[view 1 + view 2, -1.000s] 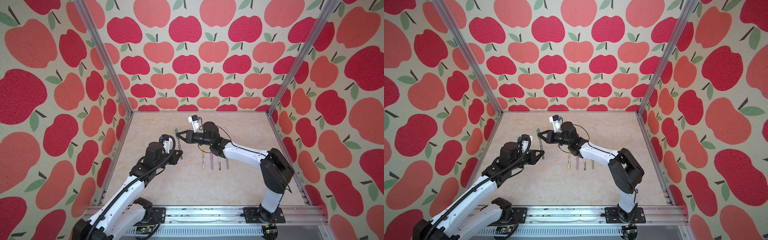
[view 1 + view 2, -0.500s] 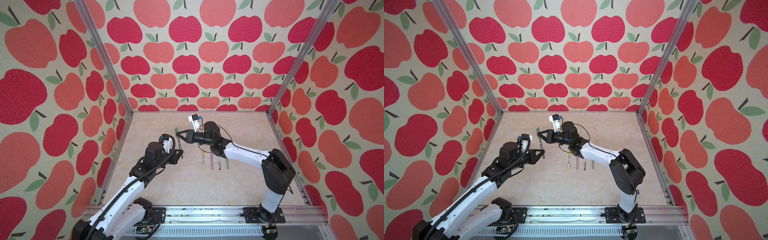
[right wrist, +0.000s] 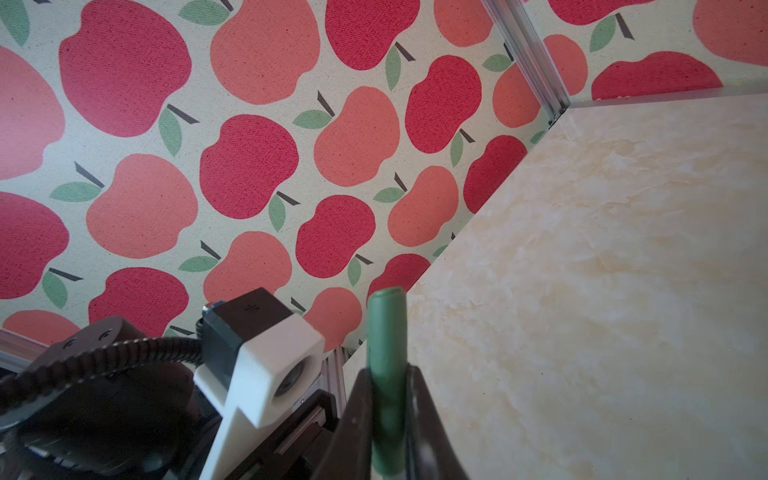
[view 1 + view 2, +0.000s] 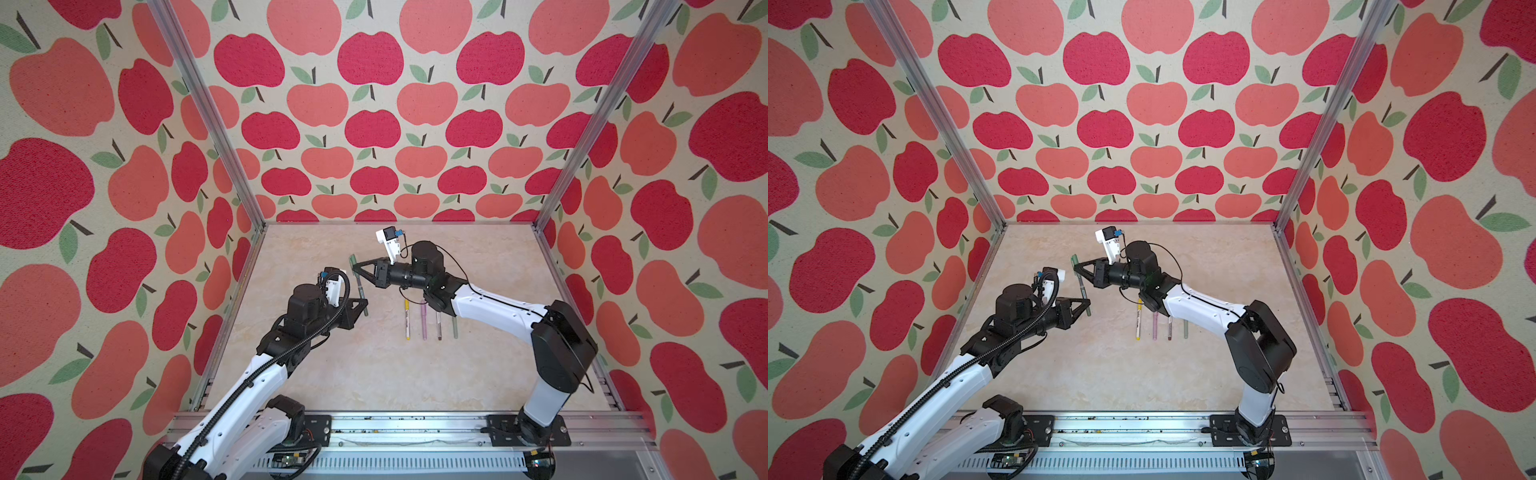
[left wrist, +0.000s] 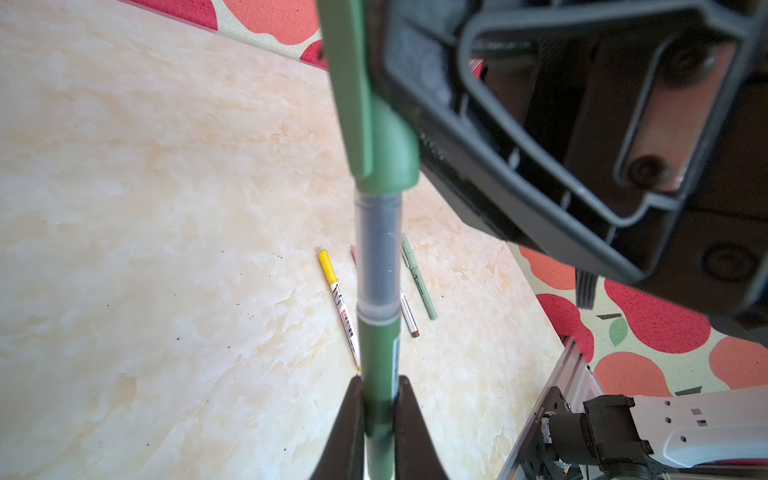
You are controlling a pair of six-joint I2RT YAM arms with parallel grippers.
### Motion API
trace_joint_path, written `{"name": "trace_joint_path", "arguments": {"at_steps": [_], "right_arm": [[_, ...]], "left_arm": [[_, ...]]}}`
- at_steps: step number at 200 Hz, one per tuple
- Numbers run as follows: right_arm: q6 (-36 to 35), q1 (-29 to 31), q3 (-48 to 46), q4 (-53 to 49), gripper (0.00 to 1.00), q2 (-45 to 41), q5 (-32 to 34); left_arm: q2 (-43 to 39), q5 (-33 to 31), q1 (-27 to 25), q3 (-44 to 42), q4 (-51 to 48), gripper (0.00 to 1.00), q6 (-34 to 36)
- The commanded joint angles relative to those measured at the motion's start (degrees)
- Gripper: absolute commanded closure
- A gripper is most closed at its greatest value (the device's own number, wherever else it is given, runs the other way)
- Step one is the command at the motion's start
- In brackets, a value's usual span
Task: Insert the pens into the pen caps
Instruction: 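Press the green cap farther onto the pen held by the left gripper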
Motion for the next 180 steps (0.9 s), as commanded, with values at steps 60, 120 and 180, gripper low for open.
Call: {"name": "trace_joint_path", "arguments": {"at_steps": [60,120,180], "right_arm": [[-0.8,-0.3,-0.9,-5.1,0.94,-2.7,-5.6],[-2.4,-1.0,-0.3,-6.1,0.94,-4.0,-6.1],[-3.6,-1.1,-0.7,-5.7,0.94,-4.7,-6.4]], "left_arm": [[-0.5,-0.6,1.0,1.3,10.8,1.00,5.7],[1.5,0.1,1.1,3.0,12.8,1.00,9.3],[2.1,0.1,1.1,3.6,13.3,1.00,9.2]]}}
